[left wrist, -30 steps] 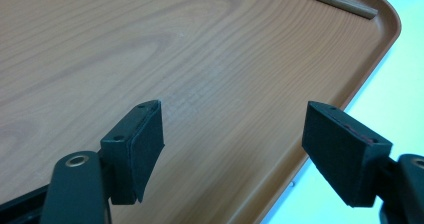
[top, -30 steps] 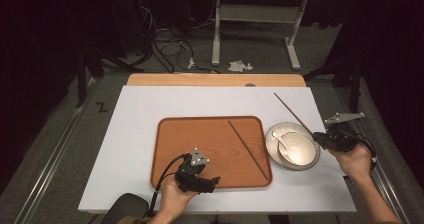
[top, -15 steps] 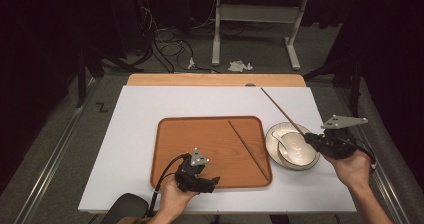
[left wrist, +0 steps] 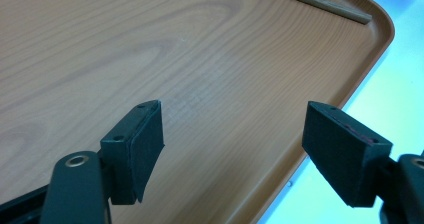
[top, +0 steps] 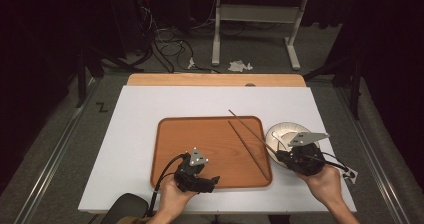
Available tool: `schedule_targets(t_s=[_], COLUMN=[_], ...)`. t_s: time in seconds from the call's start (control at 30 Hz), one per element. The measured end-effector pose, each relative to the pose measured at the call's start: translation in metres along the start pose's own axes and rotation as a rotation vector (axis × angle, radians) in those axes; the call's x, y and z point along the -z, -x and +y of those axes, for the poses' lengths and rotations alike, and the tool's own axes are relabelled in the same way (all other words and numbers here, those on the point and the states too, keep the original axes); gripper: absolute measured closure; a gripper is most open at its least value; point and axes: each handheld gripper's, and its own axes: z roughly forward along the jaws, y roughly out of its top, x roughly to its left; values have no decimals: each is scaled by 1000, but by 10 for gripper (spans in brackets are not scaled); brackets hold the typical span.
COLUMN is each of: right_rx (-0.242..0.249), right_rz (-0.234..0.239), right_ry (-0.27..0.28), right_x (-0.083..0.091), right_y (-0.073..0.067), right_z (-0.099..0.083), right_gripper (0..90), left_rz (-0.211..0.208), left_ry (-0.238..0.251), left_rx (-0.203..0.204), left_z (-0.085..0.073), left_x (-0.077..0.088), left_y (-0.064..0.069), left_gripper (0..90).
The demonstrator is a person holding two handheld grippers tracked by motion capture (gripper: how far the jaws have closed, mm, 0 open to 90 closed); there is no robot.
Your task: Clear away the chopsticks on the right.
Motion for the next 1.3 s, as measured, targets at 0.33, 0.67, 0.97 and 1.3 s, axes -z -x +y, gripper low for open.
schedule_targets(t_s=[0.33, 0.67, 0.97, 1.3], right_rx=[1, 1, 30, 51], right_rz=[25, 65, 58, 16], right_ry=[-93, -158, -191, -207], right_x=[-40, -68, -79, -82], right_y=[-18, -33, -38, -38], right_z=[2, -3, -7, -9], right_gripper=[852, 850, 843, 837], left_rz=[0, 2, 1, 1], left_ry=[-1, -5, -2, -7], left_rx=[-2, -7, -4, -11], left_z=[0, -1, -1, -1], left_x=[0, -1, -2, -2], left_y=[1, 2, 3, 4], left_gripper=[248, 248, 248, 248])
